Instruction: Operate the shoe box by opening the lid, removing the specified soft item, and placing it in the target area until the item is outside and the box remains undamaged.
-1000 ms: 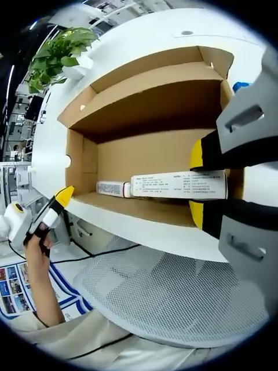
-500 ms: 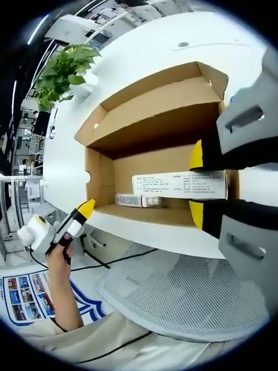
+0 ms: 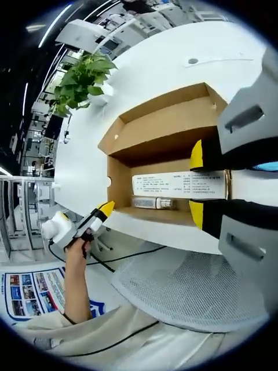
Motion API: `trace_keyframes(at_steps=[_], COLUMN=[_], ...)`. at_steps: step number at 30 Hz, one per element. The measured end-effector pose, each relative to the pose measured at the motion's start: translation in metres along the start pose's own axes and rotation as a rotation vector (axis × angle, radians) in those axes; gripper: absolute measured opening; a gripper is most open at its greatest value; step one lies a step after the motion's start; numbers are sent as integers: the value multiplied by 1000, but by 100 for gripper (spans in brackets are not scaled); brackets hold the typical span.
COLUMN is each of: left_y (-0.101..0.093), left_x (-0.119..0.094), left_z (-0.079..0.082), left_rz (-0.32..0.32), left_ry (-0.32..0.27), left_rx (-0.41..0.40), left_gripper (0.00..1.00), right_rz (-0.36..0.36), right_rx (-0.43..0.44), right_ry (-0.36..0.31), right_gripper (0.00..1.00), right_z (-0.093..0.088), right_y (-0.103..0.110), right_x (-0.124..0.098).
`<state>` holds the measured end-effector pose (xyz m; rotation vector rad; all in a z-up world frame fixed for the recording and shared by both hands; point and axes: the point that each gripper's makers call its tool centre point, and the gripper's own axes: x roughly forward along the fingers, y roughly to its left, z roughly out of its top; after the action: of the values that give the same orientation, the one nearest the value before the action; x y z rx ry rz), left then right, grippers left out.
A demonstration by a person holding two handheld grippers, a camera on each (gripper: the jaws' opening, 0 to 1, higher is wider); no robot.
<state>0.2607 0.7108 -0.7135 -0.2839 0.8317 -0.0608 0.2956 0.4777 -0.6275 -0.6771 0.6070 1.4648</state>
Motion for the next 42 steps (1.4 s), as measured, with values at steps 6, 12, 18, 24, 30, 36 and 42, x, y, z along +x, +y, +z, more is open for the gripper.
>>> trace_keyframes(at_steps=[6,12,18,24,30,36,42], left_y=[-1,-4,-7,-8,-8,-8,-8], left_x=[0,-3,-4,-5,-5,-6,-6], left_z=[-1,-2,-4,-4,-4,-5,-5], left_rz=[-4,-4,5,11,10,7,5], left_ry=[5,13,33,55,67,77,79], left_rx=[4,0,37,53,60,63,61], left_gripper=[5,5,5,5,5,5,5], right_rz=[-19,-43,-66,-80,-100,-118,-140], right_rx=[-20,-27,-19,-20,-15,-16,-17], right_ry=[-12,-29,-49,-47,-40,-39,-25], right_gripper=[15,15,15,15,15,15,15], right_z=[4,6,5,-4,-12,-17,-25], right_y=[-3,-7,-14,-19,-25,-33,-42], right_x=[-15,-31,-53,-69,-85,-98,-111])
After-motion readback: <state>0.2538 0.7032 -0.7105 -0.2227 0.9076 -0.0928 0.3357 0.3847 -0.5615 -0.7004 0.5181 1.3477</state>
